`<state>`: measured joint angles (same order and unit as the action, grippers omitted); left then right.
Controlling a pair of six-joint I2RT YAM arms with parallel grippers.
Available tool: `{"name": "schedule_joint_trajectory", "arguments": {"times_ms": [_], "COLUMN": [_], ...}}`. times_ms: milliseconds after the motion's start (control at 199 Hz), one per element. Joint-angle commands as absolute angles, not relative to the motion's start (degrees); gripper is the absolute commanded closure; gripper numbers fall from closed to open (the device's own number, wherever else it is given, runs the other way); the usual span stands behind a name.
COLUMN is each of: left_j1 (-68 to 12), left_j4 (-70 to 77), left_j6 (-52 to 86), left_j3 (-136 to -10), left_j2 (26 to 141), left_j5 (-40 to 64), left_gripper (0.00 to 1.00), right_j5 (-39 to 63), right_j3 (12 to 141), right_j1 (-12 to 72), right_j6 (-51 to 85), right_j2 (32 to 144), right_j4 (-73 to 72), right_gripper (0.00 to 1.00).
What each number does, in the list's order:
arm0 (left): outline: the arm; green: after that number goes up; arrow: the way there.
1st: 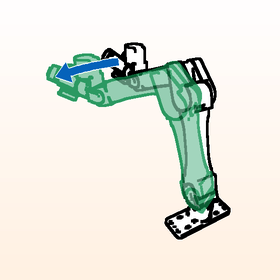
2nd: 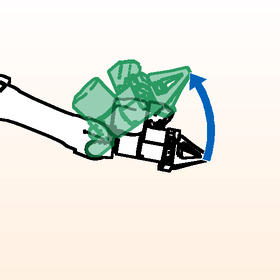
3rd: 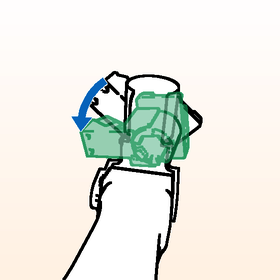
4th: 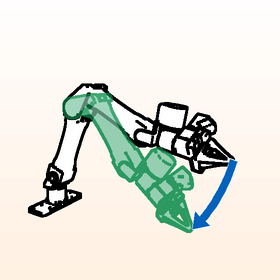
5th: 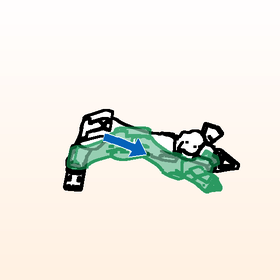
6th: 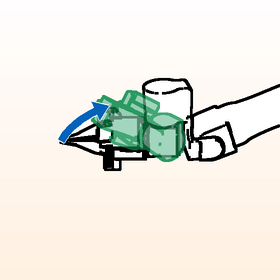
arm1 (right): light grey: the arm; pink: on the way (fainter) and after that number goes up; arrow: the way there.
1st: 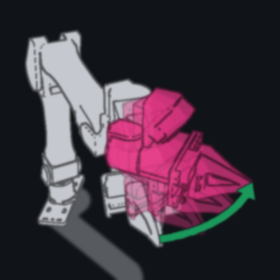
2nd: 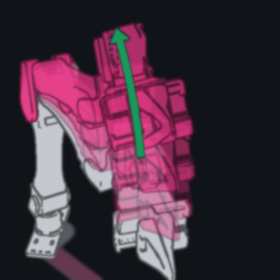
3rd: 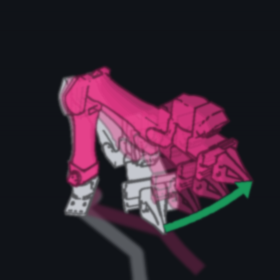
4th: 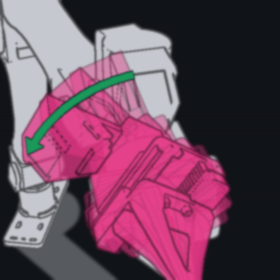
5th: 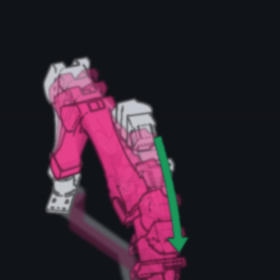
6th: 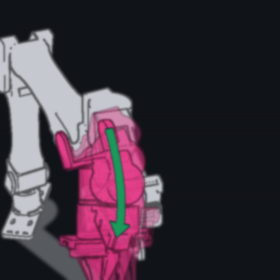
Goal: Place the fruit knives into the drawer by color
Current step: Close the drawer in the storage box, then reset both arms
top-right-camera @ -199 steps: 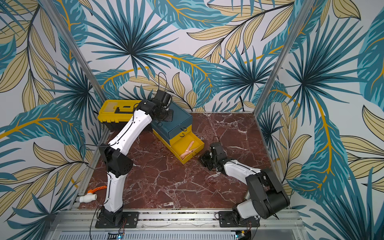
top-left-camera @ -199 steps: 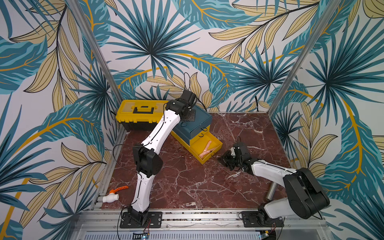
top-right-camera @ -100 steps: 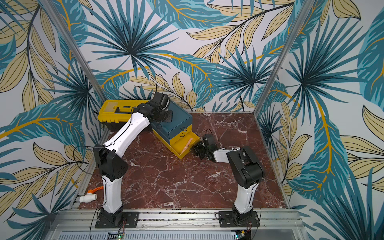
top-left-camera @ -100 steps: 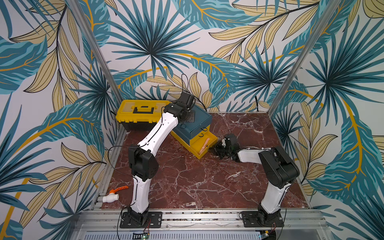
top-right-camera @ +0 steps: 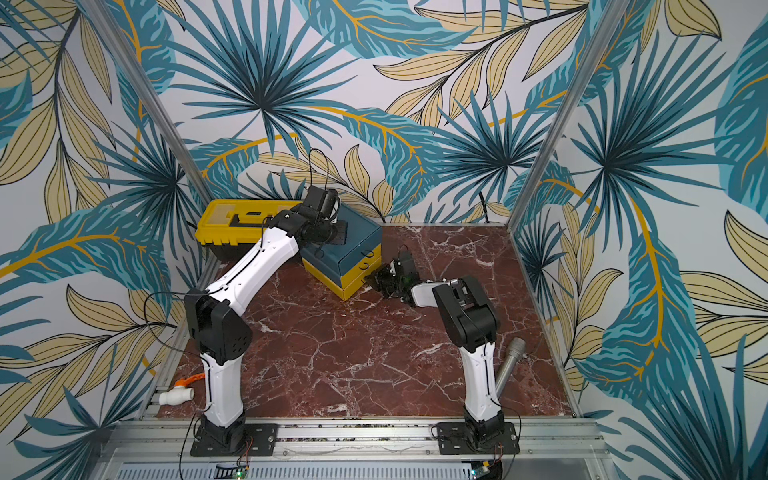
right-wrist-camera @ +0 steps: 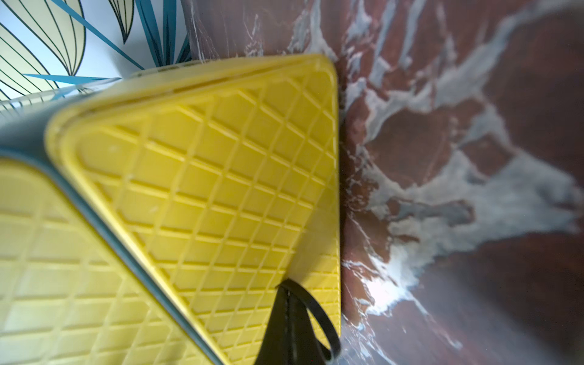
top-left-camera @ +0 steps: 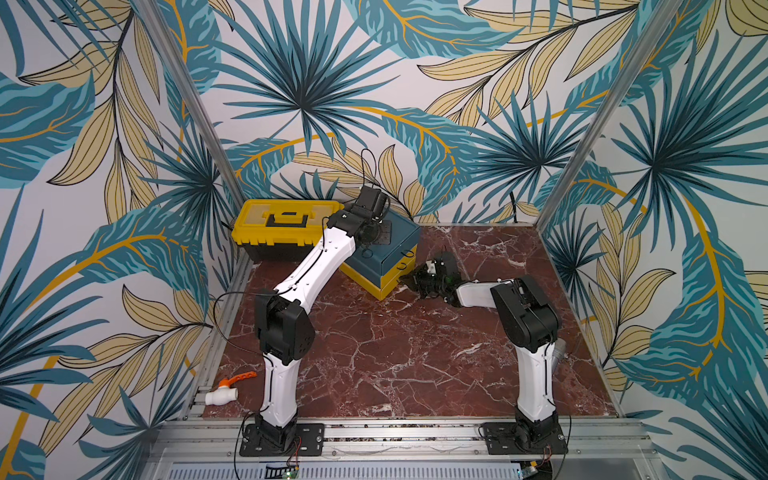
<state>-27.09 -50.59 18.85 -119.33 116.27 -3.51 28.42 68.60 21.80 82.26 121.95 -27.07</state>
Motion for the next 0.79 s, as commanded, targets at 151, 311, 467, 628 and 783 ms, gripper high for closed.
{"name": "schedule_joint_trajectory", "arguments": {"times_ms": [151,311,467,628,783], "left_j1": [-32.74,-29.31,-20.91,-11.91,-7.86], "left_j4": [-71.24,-61.71,-33.89,-1.05,14.90], "left_j6": [15.50,15.94,12.78,7.41,6.24], "left_j3": [-126.58,-113.28,-77.68,-47.06,-32.95], "left_j2": [116.77,101.43,81.92,70.88,72.92], "left_j5": [-10.00,-20.91,-27.30,-23.26,-22.58], "left_gripper": [0.97,0.10,0.00,0.00,0.00], "right_j5": [23.98,16.43,-5.71,-21.10,-24.32], "right_j3": [66.00,71.99,74.52,53.76,27.04], "right_j1": [21.59,17.75,11.52,2.83,1.32], "right_j6": [68.84,47.21,27.02,16.90,9.33], "right_j2": [103.55,87.20,77.22,67.53,62.33], "right_j4": [-12.85,17.19,35.49,17.84,-17.37], "right_gripper": [0.97,0.00,0.00,0.00,0.00]}}
